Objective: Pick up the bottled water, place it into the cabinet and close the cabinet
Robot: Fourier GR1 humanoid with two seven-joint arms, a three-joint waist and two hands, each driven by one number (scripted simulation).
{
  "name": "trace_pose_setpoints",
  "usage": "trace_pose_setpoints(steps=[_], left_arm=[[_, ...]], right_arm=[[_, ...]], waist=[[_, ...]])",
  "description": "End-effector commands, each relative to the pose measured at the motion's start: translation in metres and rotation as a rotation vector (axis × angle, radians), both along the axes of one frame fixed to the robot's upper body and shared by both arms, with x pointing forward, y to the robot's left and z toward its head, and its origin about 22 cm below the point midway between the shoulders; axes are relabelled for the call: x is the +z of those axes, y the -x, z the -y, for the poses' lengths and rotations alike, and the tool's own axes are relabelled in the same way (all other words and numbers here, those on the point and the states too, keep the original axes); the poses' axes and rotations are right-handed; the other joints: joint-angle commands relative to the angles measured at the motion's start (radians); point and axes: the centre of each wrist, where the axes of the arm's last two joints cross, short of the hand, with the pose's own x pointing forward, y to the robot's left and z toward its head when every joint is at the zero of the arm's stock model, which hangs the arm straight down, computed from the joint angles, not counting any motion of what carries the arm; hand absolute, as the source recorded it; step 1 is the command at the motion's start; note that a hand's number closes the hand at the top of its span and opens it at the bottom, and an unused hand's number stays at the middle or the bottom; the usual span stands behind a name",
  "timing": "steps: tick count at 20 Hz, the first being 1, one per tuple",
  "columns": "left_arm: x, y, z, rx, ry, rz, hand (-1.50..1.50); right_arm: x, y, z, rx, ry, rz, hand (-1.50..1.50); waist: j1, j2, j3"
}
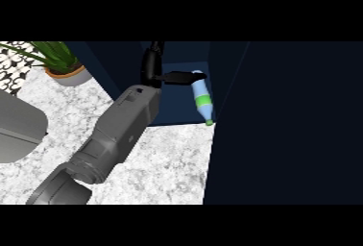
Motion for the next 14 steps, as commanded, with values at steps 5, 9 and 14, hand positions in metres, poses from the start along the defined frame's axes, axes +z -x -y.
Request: trace_pose_setpoints(steps=[5,9,14], left_arm=[[0.0,0.007,0.006,-0.149,0.132,0.017,-1.5],[0.003,0.017,0.014,-0.204,0.205,0.004,-1.5],[-0.013,0.055,0.025,-0.245,0.239,-0.013,-1.5]], right_arm=[[0.013,0.02,0.0,0.016,-0.03,0.007,-1.5],[0.017,0.017,0.009,-0.042,-0.004,-0.003,-1.5],[0.013,0.016,0.003,-0.013,0.009,0.001,-1.5]], waist=[[0.012,-0.016,0.001],[0.044,-0.026,0.001],[0.064,-0.033,0.001]])
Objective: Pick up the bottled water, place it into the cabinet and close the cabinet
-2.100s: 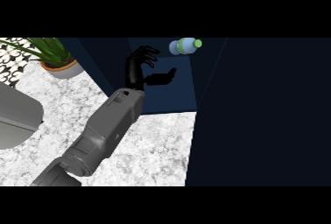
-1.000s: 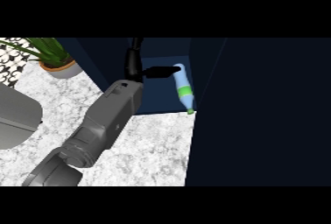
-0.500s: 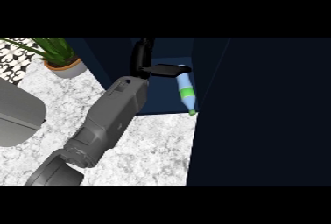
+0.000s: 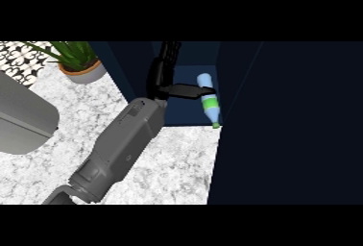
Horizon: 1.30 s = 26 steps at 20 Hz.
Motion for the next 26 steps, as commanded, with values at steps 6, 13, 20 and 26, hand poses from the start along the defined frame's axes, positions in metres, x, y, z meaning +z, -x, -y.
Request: trace_pose_setpoints(steps=[6,13,20,26], left_arm=[[-0.024,0.062,-0.019,-0.052,0.053,-0.04,1.5],[-0.045,0.122,-0.059,-0.047,0.038,-0.051,1.5],[-0.021,0.173,-0.085,0.012,0.039,-0.028,1.5],[-0.017,0.196,-0.133,0.031,0.038,-0.033,1.5]], right_arm=[[0.018,0.011,-0.001,0.001,0.074,0.053,-1.5],[0.015,0.006,-0.007,0.155,0.246,-0.017,1.5],[0.02,0.018,-0.031,0.314,0.136,-0.136,1.5],[0.033,0.013,-0.067,0.394,0.159,-0.137,1.5]], waist=[[0.039,-0.006,-0.001],[0.043,-0.003,-0.001],[0.032,0.0,0.0],[0.029,0.003,-0.002]])
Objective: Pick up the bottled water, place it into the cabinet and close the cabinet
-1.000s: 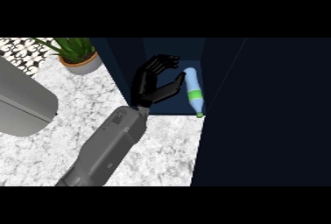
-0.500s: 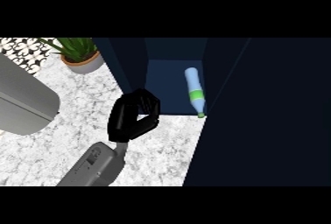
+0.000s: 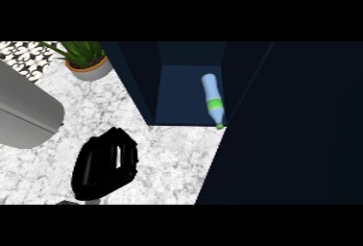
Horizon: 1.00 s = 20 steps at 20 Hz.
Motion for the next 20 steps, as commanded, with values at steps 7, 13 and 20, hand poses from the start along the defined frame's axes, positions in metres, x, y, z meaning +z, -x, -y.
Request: trace_pose_setpoints(steps=[7,13,20], left_arm=[[0.006,0.033,-0.035,0.079,0.017,0.01,1.5],[-0.004,0.049,-0.072,0.074,0.026,0.011,1.5],[0.002,0.065,-0.094,0.067,0.008,0.025,1.5]], right_arm=[[0.02,0.018,-0.065,0.204,-0.035,0.029,1.5],[0.021,-0.017,-0.095,0.145,0.038,0.196,1.5],[0.028,-0.05,-0.109,-0.018,0.017,0.182,1.5]], waist=[[-0.01,0.001,0.0],[0.011,0.006,-0.002],[0.033,0.007,-0.003]])
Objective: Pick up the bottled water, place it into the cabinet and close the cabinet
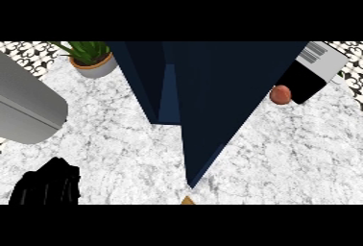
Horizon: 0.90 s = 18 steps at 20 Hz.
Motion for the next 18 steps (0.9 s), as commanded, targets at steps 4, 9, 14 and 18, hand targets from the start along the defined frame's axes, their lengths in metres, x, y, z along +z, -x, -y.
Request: trace_pose_setpoints(steps=[4,9,14,18], left_arm=[[0.004,0.005,-0.023,0.006,-0.005,-0.005,1.5],[0.0,0.009,-0.027,-0.017,-0.011,0.004,1.5],[0.002,0.019,-0.045,-0.019,-0.009,-0.006,1.5],[0.016,0.032,-0.056,-0.025,-0.002,0.02,1.5]], right_arm=[[0.016,-0.064,-0.054,-0.125,-0.105,-0.067,1.5],[0.024,-0.122,-0.067,-0.103,-0.13,-0.187,1.5],[0.011,-0.184,-0.046,-0.093,-0.154,-0.285,1.5],[-0.005,-0.233,-0.018,-0.112,-0.124,-0.282,1.5]], waist=[[0.012,0.007,0.001],[0.009,0.009,0.003],[-0.005,0.009,0.004],[0.009,0.01,0.005]])
